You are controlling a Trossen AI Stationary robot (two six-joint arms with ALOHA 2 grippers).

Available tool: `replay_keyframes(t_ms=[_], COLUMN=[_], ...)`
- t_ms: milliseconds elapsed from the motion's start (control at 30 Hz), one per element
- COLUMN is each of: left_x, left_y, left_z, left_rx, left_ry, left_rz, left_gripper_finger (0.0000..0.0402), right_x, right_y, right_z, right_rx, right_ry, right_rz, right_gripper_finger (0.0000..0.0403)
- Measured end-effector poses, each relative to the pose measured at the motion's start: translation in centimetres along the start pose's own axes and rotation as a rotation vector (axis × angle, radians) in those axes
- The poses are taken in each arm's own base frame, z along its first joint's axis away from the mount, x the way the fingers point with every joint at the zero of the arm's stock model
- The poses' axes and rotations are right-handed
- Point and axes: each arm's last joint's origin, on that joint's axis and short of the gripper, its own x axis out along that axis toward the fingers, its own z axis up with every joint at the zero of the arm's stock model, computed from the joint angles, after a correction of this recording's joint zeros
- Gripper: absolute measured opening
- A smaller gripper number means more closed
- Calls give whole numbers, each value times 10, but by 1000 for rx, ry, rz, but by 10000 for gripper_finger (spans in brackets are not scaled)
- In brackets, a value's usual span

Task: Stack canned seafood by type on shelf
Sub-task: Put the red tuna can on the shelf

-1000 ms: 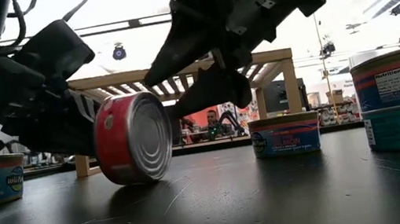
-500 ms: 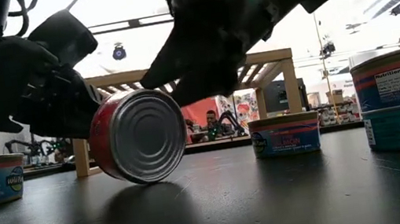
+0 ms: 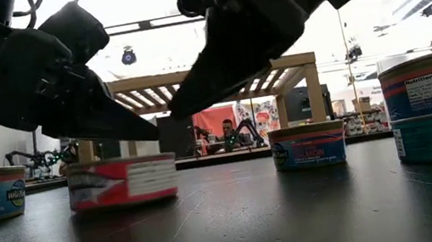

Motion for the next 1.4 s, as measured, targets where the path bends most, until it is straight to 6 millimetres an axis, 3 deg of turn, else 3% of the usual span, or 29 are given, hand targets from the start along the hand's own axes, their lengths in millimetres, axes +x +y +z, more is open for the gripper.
replay_keyframes(t_ms=[200, 333, 567, 800, 1133, 1400], left_x=[-7, -16, -13, -5, -5, -5], left_y=[0, 1, 6, 7, 12, 9], left_z=[8, 14, -3, -9, -12, 5], left_rx=[29, 79, 134, 61, -98, 53], left_ry=[6, 66, 175, 161, 150, 81], left_rz=[-22, -125, -129, -25, 29, -24], left_gripper_finger=[1, 1, 1, 1, 1, 1], right_x=[-2, -1, -2, -3, 6, 6], right_y=[11, 22, 33, 42, 45, 45], right_z=[-2, -4, -1, 1, 2, 2], right_rx=[25, 11, -21, -75, -141, -141], right_ry=[22, 22, -23, -57, -142, -138], right_rz=[22, 43, 68, 85, 76, 75], right_gripper_finger=[269, 244, 208, 181, 191, 183])
